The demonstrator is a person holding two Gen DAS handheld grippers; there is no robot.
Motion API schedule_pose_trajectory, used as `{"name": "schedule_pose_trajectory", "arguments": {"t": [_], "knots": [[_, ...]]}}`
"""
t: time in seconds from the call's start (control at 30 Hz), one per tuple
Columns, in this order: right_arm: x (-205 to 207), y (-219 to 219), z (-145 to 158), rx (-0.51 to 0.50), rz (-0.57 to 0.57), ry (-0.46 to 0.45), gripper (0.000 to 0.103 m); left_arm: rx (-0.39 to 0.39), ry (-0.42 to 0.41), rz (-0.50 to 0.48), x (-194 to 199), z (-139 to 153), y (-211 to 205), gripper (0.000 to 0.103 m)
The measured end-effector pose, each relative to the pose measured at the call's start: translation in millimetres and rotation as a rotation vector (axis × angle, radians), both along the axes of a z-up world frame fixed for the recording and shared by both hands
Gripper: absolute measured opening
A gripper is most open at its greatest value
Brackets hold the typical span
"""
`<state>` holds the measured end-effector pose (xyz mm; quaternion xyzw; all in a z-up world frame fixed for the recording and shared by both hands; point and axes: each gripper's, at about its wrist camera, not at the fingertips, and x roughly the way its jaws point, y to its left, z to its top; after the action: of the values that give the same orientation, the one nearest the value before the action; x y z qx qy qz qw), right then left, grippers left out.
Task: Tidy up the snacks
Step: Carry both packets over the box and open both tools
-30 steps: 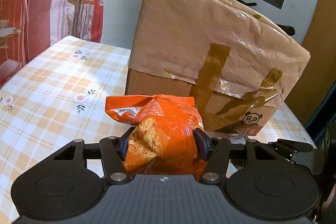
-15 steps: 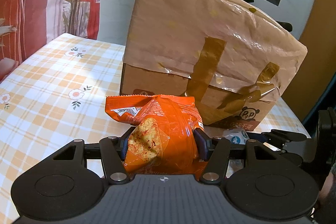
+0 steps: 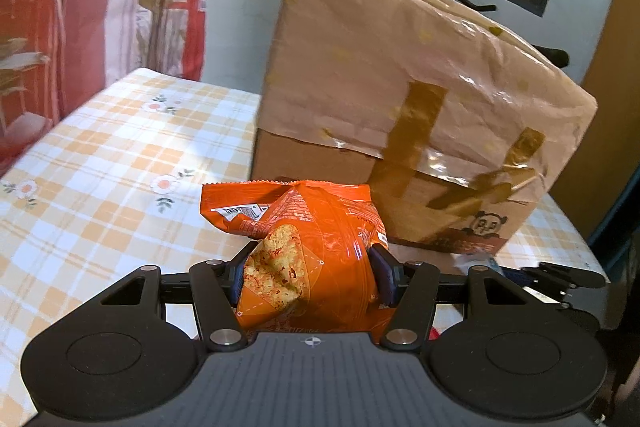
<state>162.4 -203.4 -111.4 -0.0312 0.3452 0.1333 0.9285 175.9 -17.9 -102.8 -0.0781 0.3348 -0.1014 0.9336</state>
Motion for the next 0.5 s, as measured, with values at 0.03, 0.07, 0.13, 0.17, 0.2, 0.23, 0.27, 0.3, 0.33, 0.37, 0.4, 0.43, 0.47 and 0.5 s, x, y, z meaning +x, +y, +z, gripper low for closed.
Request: {"name": "schedule_pose_trajectory", "arguments": {"t": [0.03, 0.07, 0.13, 0.17, 0.2, 0.23, 0.27, 0.3, 0.33, 0.37, 0.4, 0.43, 0.47, 0.5], "knots": [[0, 0, 0, 0.000, -0.005, 0.000, 0.050, 0.000, 0.000, 0.012, 0, 1, 2, 0.061], [-1, -1, 1, 0.001, -0.008, -0.002, 0.050, -0.001, -0.002, 0.024, -1, 2, 4, 0.061], [-2, -1, 2, 0.000, -0.010, -0.009, 0.050, -0.007, -0.006, 0.043, -2, 4, 8, 0.061], [-3, -3, 3, 0.002, -0.015, -0.012, 0.050, -0.012, -0.011, 0.050, -3, 6, 10, 0.061], [-4, -5, 4, 0.005, -0.022, -0.016, 0.050, -0.016, -0.018, 0.057, -4, 8, 12, 0.061], [-7, -8, 7, 0.010, -0.030, -0.024, 0.050, -0.018, -0.024, 0.065, -5, 10, 14, 0.061], [-9, -12, 9, 0.018, -0.049, -0.031, 0.050, -0.019, -0.029, 0.073, -6, 11, 16, 0.061], [-10, -17, 10, 0.030, -0.075, -0.032, 0.050, -0.023, -0.033, 0.084, -6, 13, 18, 0.061], [-12, -23, 11, 0.046, -0.104, -0.031, 0.050, -0.029, -0.038, 0.098, -6, 15, 21, 0.061], [-14, -29, 12, 0.059, -0.129, -0.025, 0.050, -0.033, -0.050, 0.114, -6, 19, 24, 0.061], [-17, -35, 13, 0.064, -0.150, -0.020, 0.050, -0.034, -0.070, 0.131, -7, 24, 27, 0.061], [-20, -41, 15, 0.065, -0.172, -0.016, 0.050, -0.037, -0.094, 0.148, -8, 30, 31, 0.061], [-24, -49, 18, 0.068, -0.197, -0.017, 0.050, -0.040, -0.120, 0.167, -9, 37, 35, 0.061], [-28, -56, 22, 0.075, -0.220, -0.024, 0.050, -0.043, -0.149, 0.186, -9, 45, 39, 0.061]]}}
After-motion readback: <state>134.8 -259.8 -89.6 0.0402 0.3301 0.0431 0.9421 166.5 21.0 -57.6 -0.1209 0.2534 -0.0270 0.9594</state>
